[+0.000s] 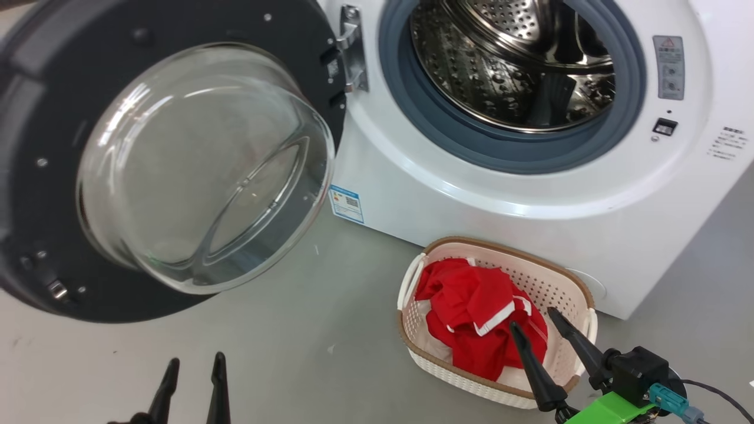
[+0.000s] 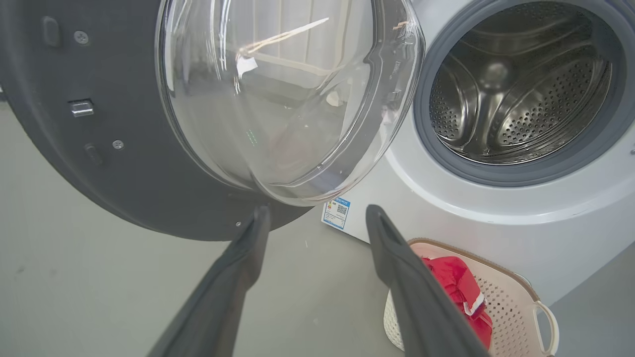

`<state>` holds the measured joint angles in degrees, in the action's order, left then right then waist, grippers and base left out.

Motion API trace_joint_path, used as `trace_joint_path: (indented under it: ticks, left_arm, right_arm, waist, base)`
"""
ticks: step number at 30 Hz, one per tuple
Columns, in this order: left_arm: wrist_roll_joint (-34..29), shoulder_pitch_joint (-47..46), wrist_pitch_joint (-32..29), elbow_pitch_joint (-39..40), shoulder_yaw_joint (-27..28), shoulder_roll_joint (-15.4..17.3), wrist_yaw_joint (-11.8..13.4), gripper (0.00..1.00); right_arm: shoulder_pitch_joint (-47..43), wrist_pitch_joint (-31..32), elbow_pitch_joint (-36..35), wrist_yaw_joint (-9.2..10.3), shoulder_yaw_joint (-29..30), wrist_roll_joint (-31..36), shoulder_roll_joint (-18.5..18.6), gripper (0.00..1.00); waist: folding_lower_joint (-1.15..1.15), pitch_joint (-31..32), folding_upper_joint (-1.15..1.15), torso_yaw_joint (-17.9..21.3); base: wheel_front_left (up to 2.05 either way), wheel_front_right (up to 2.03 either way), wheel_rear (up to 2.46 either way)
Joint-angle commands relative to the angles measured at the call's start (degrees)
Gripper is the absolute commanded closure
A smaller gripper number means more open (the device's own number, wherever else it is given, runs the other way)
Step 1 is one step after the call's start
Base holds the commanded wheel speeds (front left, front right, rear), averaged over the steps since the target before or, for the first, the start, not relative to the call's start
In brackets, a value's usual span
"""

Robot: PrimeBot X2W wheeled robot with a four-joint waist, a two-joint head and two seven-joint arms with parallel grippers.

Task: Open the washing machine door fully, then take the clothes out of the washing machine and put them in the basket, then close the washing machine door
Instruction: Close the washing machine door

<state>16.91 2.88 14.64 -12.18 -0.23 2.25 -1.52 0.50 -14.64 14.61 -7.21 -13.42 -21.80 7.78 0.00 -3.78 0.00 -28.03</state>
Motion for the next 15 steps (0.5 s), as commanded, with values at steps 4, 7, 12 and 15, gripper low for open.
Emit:
trace_joint_path:
  ticks: [4,7,12,15]
  left_arm:
    - [1.1,0.9,0.4,1.8,1.3,0.6,1.0,0.00]
    - [1.6,1.2,0.4,2.4,1.4,0.6,1.4,0.00]
    - [2.1,1.3,0.4,3.1,1.4,0.6,1.8,0.00]
    - [2.2,1.3,0.4,3.4,1.4,0.6,2.0,0.00]
  right_arm:
    - [2.6,-0.4,-0.9,-0.28,-2.2,-1.2,0.7,0.00]
    - [3.2,-0.4,-0.6,-0.28,-2.9,-1.4,0.9,0.00]
    - [4.1,-0.4,-0.2,-0.28,-3.5,-1.5,1.3,0.00]
    - [4.4,-0.4,-0.1,-0.28,-3.7,-1.6,1.4,0.00]
  waist:
    - [0.00,0.5,0.00,-1.6]
    - [0.00,0.2,0.00,-1.8]
    - [0.00,-0.4,0.00,-2.0]
    - [0.00,-0.6,0.00,-2.0]
  base:
    - [0.00,0.00,0.00]
    - [0.00,0.00,0.00]
    - [0.00,0.00,0.00]
    - [0.00,0.00,0.00]
